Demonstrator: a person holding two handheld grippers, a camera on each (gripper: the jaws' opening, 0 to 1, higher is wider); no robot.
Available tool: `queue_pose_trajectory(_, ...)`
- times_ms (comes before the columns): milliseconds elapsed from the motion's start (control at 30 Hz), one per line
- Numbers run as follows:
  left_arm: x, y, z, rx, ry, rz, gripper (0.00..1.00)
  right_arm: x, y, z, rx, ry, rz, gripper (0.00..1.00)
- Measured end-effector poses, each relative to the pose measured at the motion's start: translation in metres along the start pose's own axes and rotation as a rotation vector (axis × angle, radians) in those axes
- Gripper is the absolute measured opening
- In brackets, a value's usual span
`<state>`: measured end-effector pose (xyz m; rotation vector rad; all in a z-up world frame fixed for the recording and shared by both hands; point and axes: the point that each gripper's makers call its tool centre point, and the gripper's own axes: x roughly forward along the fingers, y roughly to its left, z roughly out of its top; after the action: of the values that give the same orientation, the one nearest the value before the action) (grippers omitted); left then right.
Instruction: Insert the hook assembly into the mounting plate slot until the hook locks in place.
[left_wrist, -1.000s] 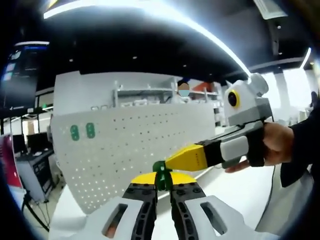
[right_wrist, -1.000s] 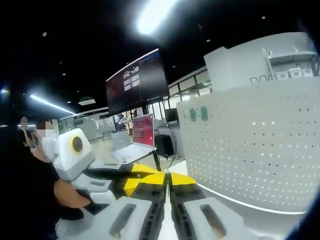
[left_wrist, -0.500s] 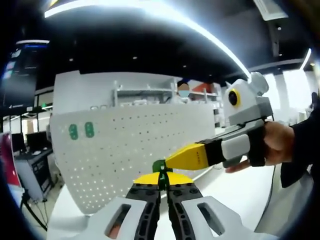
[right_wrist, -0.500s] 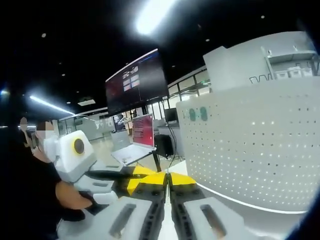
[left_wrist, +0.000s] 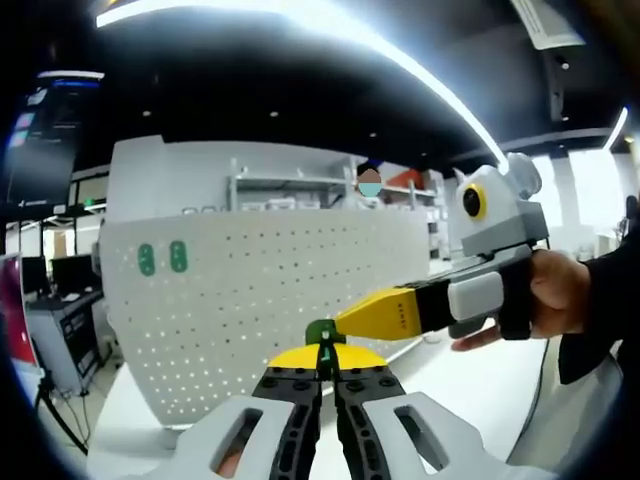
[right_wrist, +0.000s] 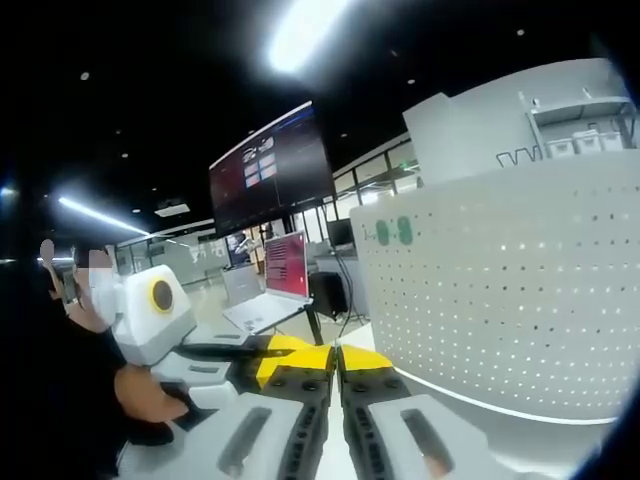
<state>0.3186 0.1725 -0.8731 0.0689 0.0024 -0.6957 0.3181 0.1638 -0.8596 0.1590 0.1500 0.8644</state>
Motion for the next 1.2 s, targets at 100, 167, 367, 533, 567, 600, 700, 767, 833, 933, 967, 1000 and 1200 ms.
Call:
queue_pose_trajectory(100,0.0,0.004,0.0,-0.005,0.006,0.011,0.03,-0.004,-0.001,0.002,-0.002,-0.007,-0.008,0.0)
queue_pose_trajectory(167,0.0,0.007,0.002,-0.004,0.005,0.015,0.03,-0.008,-0.003,0.004,-0.008,-0.01,-0.016,0.0)
queue_pose_trajectory(367,0.003,0.014,0.009,-0.005,-0.001,0.032,0.03,-0.017,-0.011,0.006,-0.016,-0.02,-0.041,0.0)
queue_pose_trajectory(533,0.007,0.021,0.013,-0.005,-0.004,0.046,0.03,-0.029,-0.018,0.008,-0.036,-0.023,-0.074,0.0)
queue_pose_trajectory(567,0.007,0.022,0.014,-0.003,-0.004,0.049,0.03,-0.03,-0.02,0.007,-0.042,-0.021,-0.081,0.0)
queue_pose_trajectory(600,0.008,0.024,0.016,-0.002,-0.006,0.053,0.03,-0.033,-0.022,0.007,-0.047,-0.018,-0.09,0.0)
queue_pose_trajectory(700,0.011,0.031,0.019,-0.003,-0.007,0.064,0.03,-0.04,-0.027,0.006,-0.048,-0.018,-0.11,0.0)
queue_pose_trajectory(767,0.013,0.035,0.022,-0.004,-0.009,0.073,0.03,-0.044,-0.03,0.006,-0.054,-0.015,-0.124,0.0)
queue_pose_trajectory(833,0.016,0.04,0.024,-0.003,-0.012,0.082,0.03,-0.049,-0.033,0.005,-0.064,-0.01,-0.142,0.0)
queue_pose_trajectory(933,0.021,0.047,0.028,0.003,-0.016,0.095,0.03,-0.056,-0.038,0.006,-0.064,-0.014,-0.16,0.0)
queue_pose_trajectory(967,0.023,0.05,0.03,0.006,-0.018,0.1,0.03,-0.059,-0.04,0.006,-0.062,-0.017,-0.167,0.0)
queue_pose_trajectory(1000,0.025,0.051,0.031,0.008,-0.02,0.105,0.03,-0.062,-0.041,0.006,-0.061,-0.017,-0.173,0.0)
queue_pose_trajectory(1200,0.036,0.063,0.042,0.022,-0.034,0.127,0.03,-0.075,-0.052,0.009,-0.048,-0.026,-0.215,0.0)
